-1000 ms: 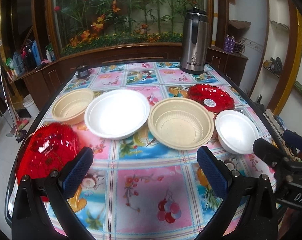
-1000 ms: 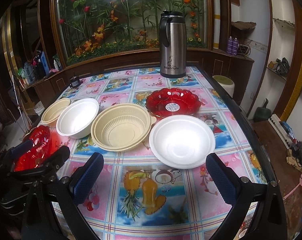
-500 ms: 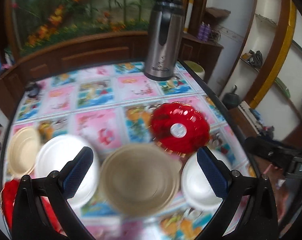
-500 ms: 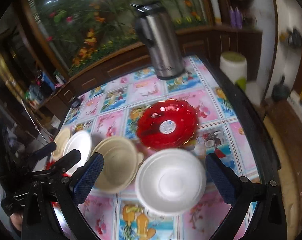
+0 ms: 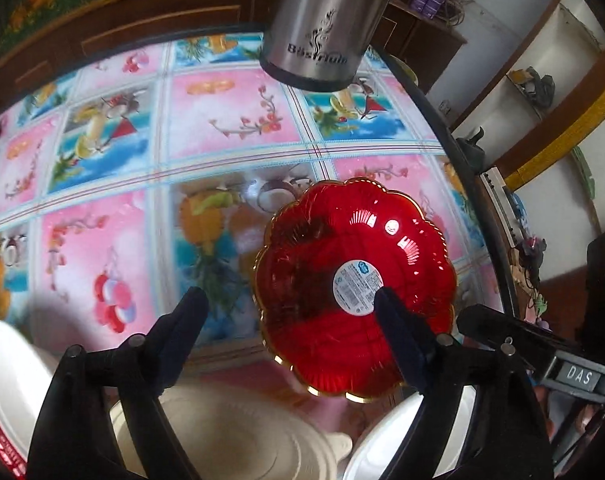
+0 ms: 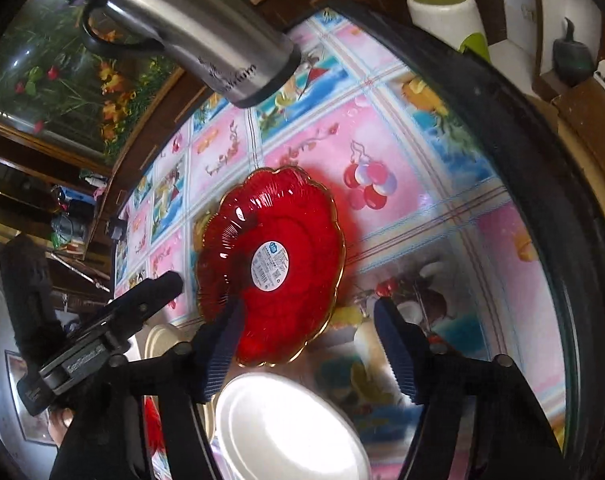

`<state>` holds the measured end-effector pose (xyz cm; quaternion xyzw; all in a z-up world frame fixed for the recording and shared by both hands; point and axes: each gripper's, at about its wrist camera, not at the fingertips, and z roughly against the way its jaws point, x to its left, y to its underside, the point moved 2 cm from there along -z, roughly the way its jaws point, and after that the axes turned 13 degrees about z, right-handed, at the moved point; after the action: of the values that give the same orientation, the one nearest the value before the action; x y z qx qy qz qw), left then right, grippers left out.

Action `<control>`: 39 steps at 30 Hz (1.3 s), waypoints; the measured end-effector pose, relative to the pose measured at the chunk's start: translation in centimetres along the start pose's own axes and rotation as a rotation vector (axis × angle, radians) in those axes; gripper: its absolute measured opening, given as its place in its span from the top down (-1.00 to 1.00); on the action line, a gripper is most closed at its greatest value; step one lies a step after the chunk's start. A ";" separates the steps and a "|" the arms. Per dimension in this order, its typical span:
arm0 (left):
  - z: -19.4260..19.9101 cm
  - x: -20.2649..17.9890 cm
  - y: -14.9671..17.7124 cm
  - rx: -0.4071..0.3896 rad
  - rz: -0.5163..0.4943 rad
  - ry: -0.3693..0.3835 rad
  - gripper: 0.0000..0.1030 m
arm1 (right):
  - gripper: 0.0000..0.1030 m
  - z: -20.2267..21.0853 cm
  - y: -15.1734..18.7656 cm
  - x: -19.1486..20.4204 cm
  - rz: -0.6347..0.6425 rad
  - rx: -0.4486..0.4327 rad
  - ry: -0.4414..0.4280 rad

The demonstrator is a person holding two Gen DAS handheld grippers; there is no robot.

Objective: Organize plates and bowls
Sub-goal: 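Reach the right gripper to the small red scalloped plate and grasp its rim, then carry the small red plate over the large red plate and lower it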

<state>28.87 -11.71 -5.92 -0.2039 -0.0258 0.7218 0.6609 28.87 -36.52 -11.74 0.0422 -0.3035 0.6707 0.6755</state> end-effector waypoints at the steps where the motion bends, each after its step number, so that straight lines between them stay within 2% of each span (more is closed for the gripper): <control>1: -0.6 0.1 0.0 0.018 0.003 0.000 -0.55 | -0.23 -0.3 -0.2 0.0 0.005 0.005 0.007; 4: -1.7 0.1 0.1 0.044 0.008 0.002 -0.33 | -0.10 -1.2 -0.6 -0.1 0.011 0.020 0.021; 6: -2.5 0.2 0.2 0.074 0.005 -0.001 0.08 | 0.02 -1.7 -0.7 0.1 0.021 0.029 0.030; 7: -3.0 0.4 0.2 0.090 0.019 0.006 0.11 | 0.10 -1.9 -0.7 0.1 0.023 0.036 0.040; 9: -3.7 0.6 0.4 0.107 0.031 0.010 0.45 | 0.21 -2.5 -0.7 0.0 0.022 0.048 0.049; 11: -4.1 0.8 0.6 0.102 0.040 0.004 0.68 | 0.39 -3.0 -0.7 -0.1 0.019 0.059 0.057; 12: -4.1 0.9 0.5 0.094 0.040 -0.002 0.70 | 0.43 -3.2 -0.6 -0.2 0.018 0.065 0.068; 14: -4.2 1.0 0.6 0.091 0.048 0.003 0.71 | 0.68 -3.6 -0.5 -0.4 0.016 0.076 0.084; 16: -4.1 1.0 0.6 0.080 0.046 0.003 0.72 | 0.79 -3.8 -0.4 -0.7 0.014 0.076 0.092; 24: -2.1 0.7 0.5 0.027 0.020 0.012 0.73 | 0.81 -2.0 -0.9 0.5 0.049 0.024 0.126; 30: 1.8 1.5 0.4 -0.045 0.026 0.024 0.72 | 0.81 0.6 -1.1 3.3 0.098 -0.038 0.127; 32: 3.9 2.1 0.9 -0.092 0.021 0.016 0.72 | 0.81 1.4 -0.8 4.6 0.114 -0.055 0.118; 36: 8.2 5.3 3.1 -0.167 0.060 0.010 0.72 | 0.81 3.1 1.0 8.8 0.179 -0.095 0.083; 39: 12.0 9.2 6.0 -0.243 0.125 -0.012 0.72 | 0.82 3.8 2.9 12.7 0.240 -0.109 0.050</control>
<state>18.85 -0.82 0.78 -0.2792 -0.1043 0.7545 0.5847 23.74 -26.77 -3.78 -0.0479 -0.3255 0.7302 0.5989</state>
